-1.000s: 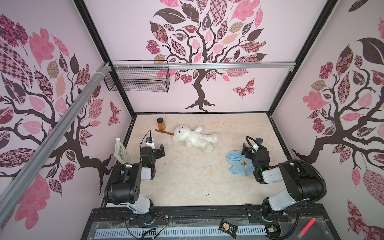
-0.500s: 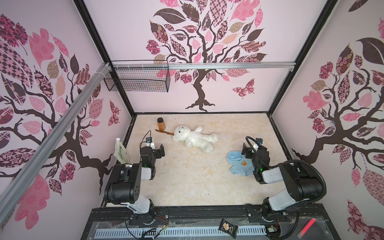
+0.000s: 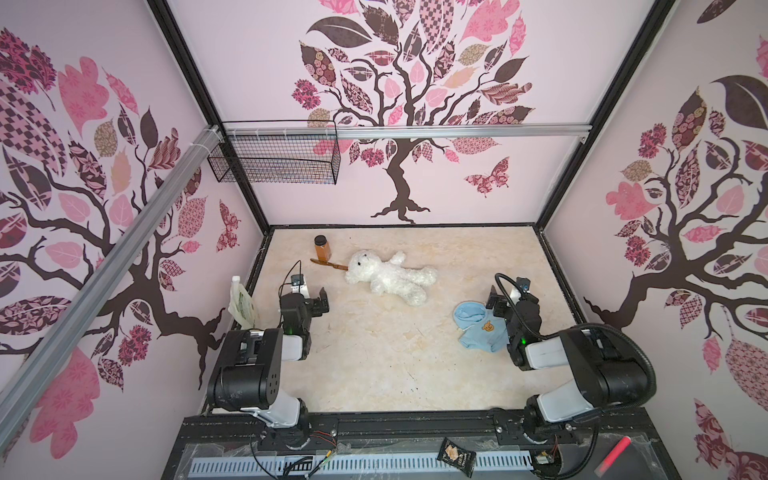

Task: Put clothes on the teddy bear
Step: 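Move both grippers forward toward the light-blue hoodie beside the bear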

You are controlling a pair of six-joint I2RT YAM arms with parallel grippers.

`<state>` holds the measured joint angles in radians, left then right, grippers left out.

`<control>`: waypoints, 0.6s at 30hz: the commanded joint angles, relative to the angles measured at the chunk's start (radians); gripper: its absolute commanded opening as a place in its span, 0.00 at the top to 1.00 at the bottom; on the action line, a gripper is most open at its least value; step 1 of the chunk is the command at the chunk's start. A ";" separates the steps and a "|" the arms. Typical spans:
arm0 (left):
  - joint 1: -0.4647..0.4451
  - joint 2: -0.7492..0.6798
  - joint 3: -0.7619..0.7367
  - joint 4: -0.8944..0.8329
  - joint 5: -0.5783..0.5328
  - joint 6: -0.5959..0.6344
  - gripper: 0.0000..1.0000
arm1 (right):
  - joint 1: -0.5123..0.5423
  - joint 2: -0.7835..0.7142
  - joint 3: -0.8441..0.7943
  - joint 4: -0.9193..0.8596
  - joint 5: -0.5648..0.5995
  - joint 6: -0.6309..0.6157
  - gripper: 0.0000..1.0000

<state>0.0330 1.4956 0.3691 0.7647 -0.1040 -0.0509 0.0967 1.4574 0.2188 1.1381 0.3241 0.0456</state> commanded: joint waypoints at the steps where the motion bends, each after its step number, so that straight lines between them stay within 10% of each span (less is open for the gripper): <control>1: 0.003 -0.143 0.085 -0.208 -0.171 -0.091 0.03 | -0.001 -0.224 0.046 -0.189 0.215 0.163 0.00; 5: 0.009 -0.200 0.212 -0.521 -0.321 -0.338 0.03 | -0.005 -0.387 0.161 -0.535 0.202 0.341 0.00; 10: -0.018 -0.193 0.208 -0.481 0.069 -0.471 0.07 | -0.002 -0.425 0.257 -0.852 -0.006 0.473 0.00; 18: -0.357 -0.243 0.277 -0.594 0.189 -0.642 0.08 | 0.069 -0.416 0.234 -1.137 -0.235 0.488 0.16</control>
<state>-0.2581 1.2942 0.5968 0.2363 -0.0078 -0.5964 0.1421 1.0344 0.4587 0.1719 0.2062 0.5121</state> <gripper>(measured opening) 0.925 0.859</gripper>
